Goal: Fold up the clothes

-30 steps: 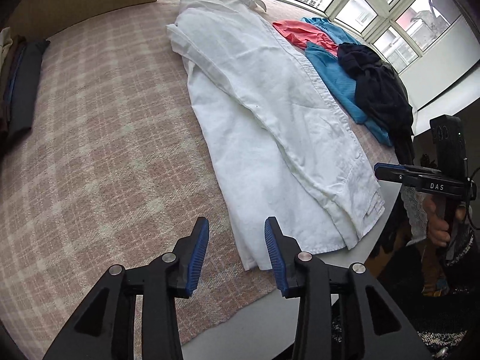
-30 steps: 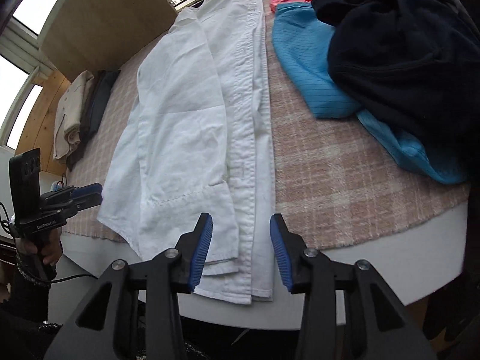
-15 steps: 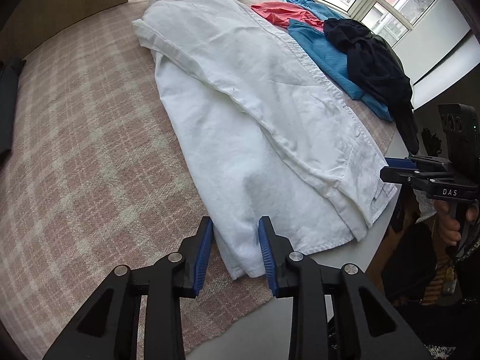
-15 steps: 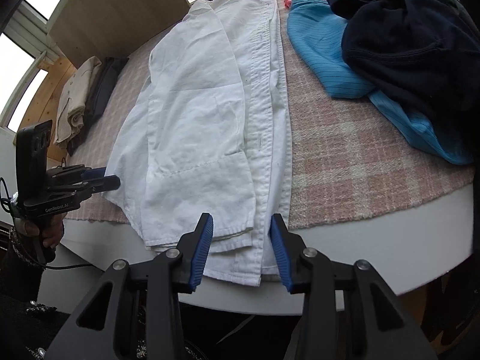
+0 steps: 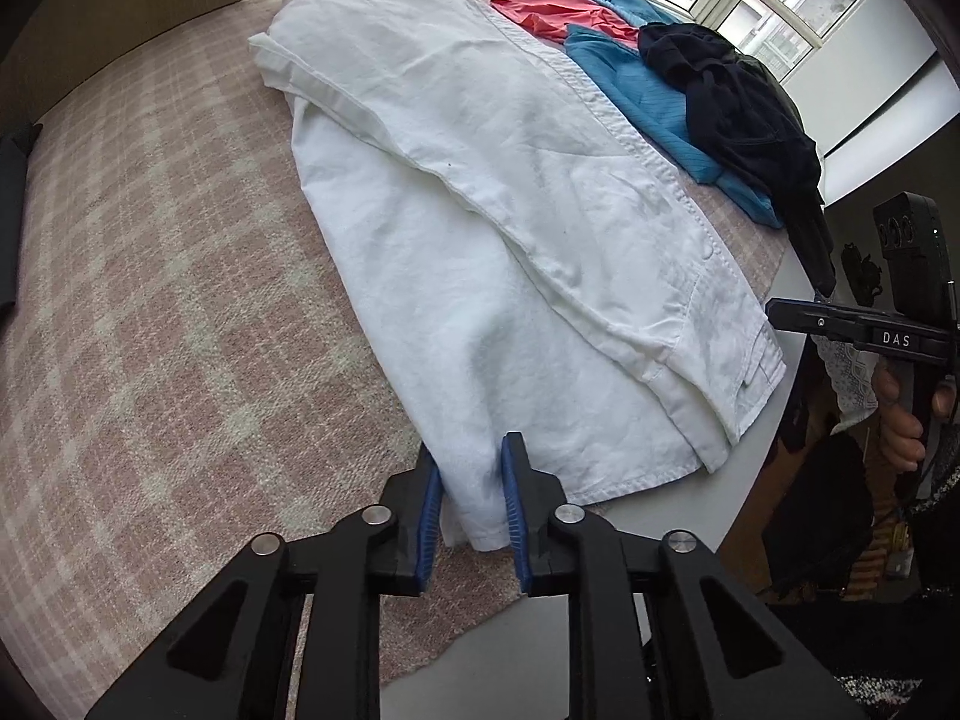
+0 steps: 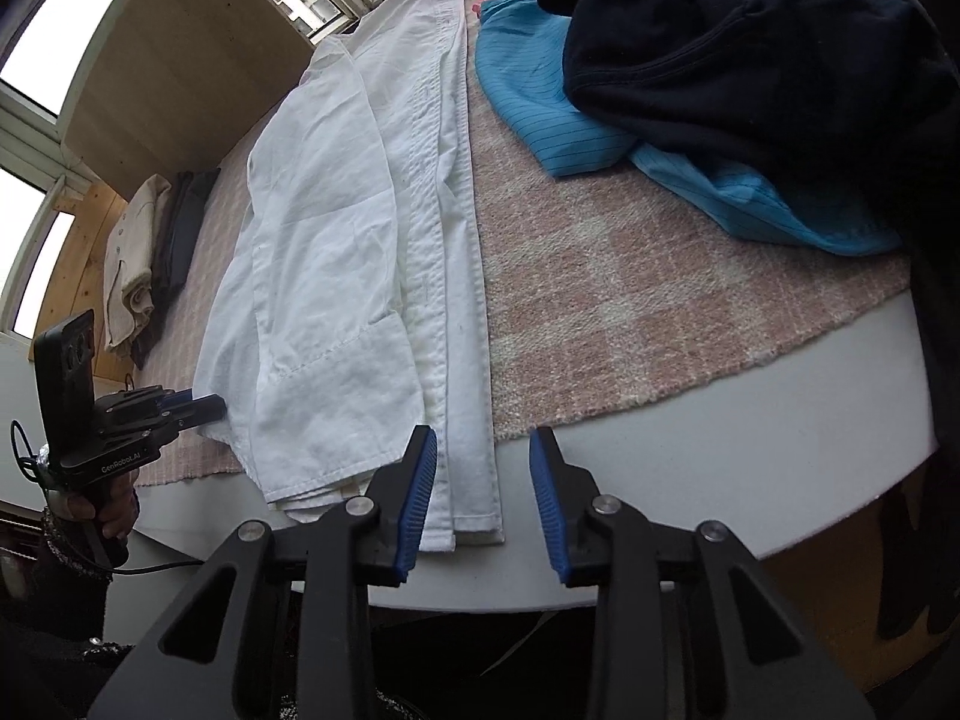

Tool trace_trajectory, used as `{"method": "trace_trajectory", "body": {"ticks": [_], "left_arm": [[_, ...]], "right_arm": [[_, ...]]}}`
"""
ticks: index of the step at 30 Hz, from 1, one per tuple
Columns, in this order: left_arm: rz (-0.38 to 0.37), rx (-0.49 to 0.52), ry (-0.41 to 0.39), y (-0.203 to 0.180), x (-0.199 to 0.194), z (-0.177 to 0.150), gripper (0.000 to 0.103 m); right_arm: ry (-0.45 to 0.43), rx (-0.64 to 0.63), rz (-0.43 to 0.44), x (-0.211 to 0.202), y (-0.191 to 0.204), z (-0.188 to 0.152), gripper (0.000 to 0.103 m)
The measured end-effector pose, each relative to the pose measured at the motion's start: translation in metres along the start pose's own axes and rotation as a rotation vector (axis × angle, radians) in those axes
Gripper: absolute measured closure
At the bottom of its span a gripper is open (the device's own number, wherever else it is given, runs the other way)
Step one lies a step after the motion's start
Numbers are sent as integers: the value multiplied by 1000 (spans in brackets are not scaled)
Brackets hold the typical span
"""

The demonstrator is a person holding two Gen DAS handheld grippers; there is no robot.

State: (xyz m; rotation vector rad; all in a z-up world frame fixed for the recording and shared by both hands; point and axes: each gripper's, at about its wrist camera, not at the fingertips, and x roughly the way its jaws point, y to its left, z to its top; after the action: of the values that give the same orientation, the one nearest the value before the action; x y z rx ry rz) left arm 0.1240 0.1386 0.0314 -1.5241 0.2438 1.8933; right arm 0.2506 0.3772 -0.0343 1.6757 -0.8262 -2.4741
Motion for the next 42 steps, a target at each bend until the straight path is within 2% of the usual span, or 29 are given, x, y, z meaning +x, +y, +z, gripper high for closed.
{"method": "trace_trajectory", "body": {"ticks": [2,4,7,9,10,12,20,22,25,29,34,35,38,41,42], "left_arm": [[-3,3,-1,0,0,1,94],[-13,-3,1,2,-1,2,97],[-15,2,3,0,-3,4,98],[-13,9,4,0,-3,4,98],[-12,12,5,-1,-3,4,98],[-13,7,11,-1,-2,5,98],[-16,3,13,-4,3,6,98],[-21,2,9,-4,4,5,98],[-31,2,-2,-4,1,5,99],[-96,-38,-27,2,-9,7,99],[-201,-74,-63,8,-26,17,99],[-212,-68,-67,7,-27,19,99],[-217,-40,-74,4,-28,20,99],[-218,-35,-61,7,-27,16,99],[-216,-34,-58,7,-26,15,99]], "right_arm": [[4,-11,41,7,10,-6,75],[6,-17,77,8,13,-10,98],[-14,-25,111,3,14,-17,98],[-34,-28,114,-4,11,-20,94],[-35,-28,79,-3,11,-18,85],[-48,-38,-7,4,15,-7,74],[4,-111,-63,15,29,-2,74],[22,-86,-22,19,27,-1,92],[51,-8,57,23,16,2,97],[70,163,236,18,-10,7,99],[44,250,333,4,-14,10,99],[34,239,318,1,-11,10,99],[9,176,200,-4,-1,8,97],[3,140,81,-3,7,1,86],[1,128,41,-3,10,-2,78]]}}
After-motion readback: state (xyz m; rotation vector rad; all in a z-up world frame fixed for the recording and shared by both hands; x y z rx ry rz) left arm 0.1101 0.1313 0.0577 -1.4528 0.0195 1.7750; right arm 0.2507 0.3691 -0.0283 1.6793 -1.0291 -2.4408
